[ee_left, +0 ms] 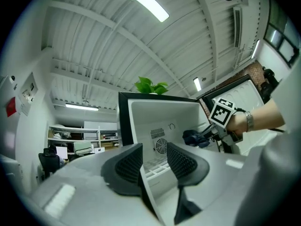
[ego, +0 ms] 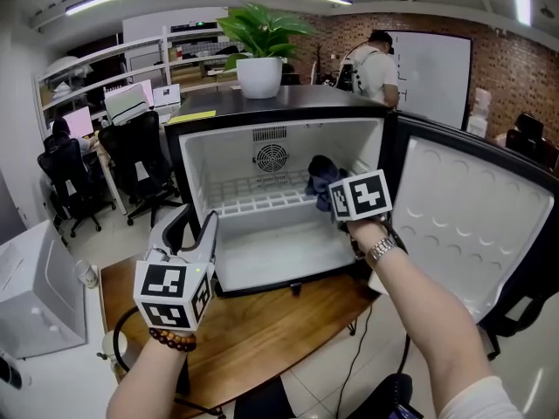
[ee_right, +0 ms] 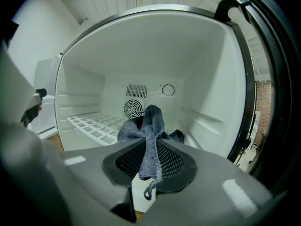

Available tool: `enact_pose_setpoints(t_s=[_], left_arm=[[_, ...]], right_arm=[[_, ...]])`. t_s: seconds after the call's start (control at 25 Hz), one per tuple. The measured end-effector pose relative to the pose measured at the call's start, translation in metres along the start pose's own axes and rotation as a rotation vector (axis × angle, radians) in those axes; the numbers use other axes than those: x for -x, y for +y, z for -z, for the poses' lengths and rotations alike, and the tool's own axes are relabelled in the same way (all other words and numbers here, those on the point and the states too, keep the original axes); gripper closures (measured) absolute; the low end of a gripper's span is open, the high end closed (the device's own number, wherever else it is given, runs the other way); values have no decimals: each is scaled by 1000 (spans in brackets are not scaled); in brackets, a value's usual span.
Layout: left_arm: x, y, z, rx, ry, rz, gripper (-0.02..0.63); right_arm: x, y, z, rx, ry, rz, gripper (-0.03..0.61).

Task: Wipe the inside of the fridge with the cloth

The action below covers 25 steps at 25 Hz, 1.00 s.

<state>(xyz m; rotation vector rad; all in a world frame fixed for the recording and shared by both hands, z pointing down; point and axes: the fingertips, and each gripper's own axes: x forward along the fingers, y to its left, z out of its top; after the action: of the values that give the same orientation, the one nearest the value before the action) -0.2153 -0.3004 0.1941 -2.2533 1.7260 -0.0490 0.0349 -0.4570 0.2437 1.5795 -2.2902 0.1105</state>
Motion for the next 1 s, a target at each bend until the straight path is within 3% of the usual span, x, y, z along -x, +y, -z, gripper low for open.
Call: enact_pose_setpoints(t_s=[0.24, 0.68, 1.0], left_arm=[[-5, -29, -15, -5, -44, 92, 462], [-38, -84, -34, 70, -112, 365, 497], [-44, -134, -45, 103, -162, 636, 372]], right_arm=[[9, 0, -6, 3, -59, -15, 508], [79, 27, -35, 118, -275, -276, 508], [143, 61, -34, 232, -385, -538, 508]])
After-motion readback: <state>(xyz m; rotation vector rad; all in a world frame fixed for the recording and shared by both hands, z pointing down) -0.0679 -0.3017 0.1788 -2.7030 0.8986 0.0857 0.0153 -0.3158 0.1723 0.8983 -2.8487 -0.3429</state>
